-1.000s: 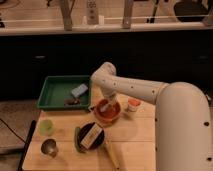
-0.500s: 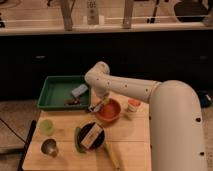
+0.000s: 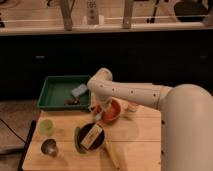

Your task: Wipe red bowl with towel

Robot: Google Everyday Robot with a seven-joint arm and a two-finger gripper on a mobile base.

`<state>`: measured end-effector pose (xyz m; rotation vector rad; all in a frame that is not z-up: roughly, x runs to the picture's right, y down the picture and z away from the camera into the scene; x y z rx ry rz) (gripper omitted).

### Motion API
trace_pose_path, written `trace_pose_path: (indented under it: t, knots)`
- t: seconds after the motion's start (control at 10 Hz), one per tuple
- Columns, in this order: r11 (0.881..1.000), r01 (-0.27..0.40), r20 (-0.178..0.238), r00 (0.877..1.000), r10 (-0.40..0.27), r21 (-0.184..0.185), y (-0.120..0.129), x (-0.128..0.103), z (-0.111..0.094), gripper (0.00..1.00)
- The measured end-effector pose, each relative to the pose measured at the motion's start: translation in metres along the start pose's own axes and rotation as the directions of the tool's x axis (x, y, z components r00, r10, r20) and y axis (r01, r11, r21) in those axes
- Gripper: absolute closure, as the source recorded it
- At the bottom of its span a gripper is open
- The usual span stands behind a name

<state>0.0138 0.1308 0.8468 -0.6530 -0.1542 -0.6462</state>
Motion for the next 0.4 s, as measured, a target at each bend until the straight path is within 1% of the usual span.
trace_pose_path:
  t: [0.2,0.4]
  knots:
    - [1.000,-0.020,-0.004,1.000,0.019,-0.010,0.020,0.017,0.002,0.99]
    - [0.998,-0.057,-0.017,0.998,0.057,-0.017,0.027,0.035,0.002,0.99]
